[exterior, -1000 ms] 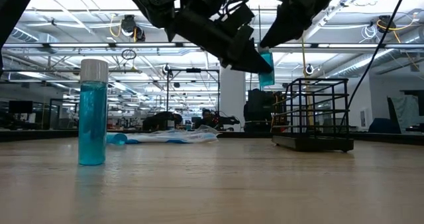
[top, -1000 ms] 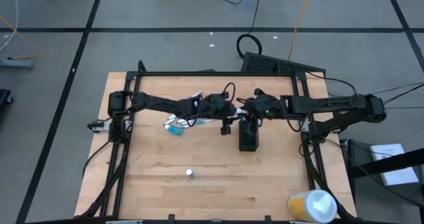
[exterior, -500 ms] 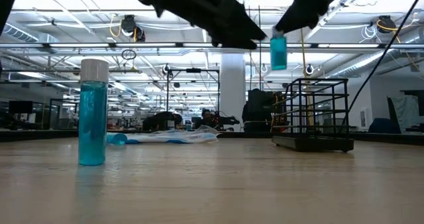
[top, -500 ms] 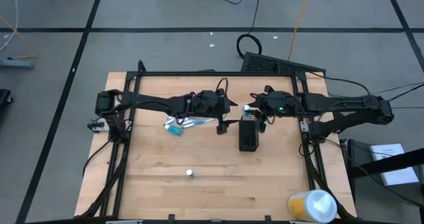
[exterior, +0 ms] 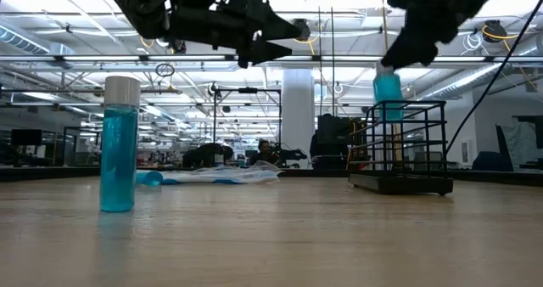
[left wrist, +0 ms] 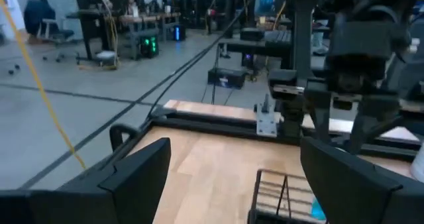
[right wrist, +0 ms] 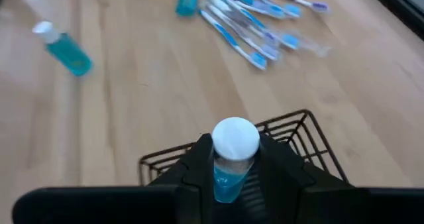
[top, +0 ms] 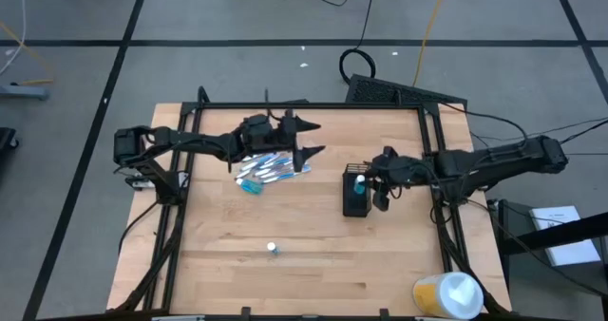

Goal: Pick & Place toothbrushing station
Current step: Put the mouthwash into the middle section of the mesh organizer

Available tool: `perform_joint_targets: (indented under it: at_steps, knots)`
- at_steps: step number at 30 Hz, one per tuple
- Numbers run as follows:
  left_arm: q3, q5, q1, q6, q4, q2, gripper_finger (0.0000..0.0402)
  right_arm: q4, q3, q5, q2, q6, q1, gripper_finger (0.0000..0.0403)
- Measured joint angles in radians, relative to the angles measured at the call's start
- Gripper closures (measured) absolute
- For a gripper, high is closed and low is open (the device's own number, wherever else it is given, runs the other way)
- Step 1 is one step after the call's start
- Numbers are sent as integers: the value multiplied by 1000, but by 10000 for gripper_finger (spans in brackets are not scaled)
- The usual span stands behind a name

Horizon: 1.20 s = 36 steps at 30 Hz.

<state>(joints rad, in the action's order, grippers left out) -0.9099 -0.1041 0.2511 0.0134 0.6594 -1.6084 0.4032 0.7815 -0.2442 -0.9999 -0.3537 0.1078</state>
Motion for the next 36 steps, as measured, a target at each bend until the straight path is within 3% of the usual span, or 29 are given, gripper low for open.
perform_joint_targets:
  at_steps: [13,31,36]
  knots:
    - [1,20,1,-9,-14,-1,62,-390,-272,-17,-18,-21,-10,323]
    - [0,26,1,-10,-30,-1,61,-411,-329,-14,-16,59,-10,321]
    - [0,27,1,-10,-49,-1,62,-409,-329,-13,-17,56,-10,295]
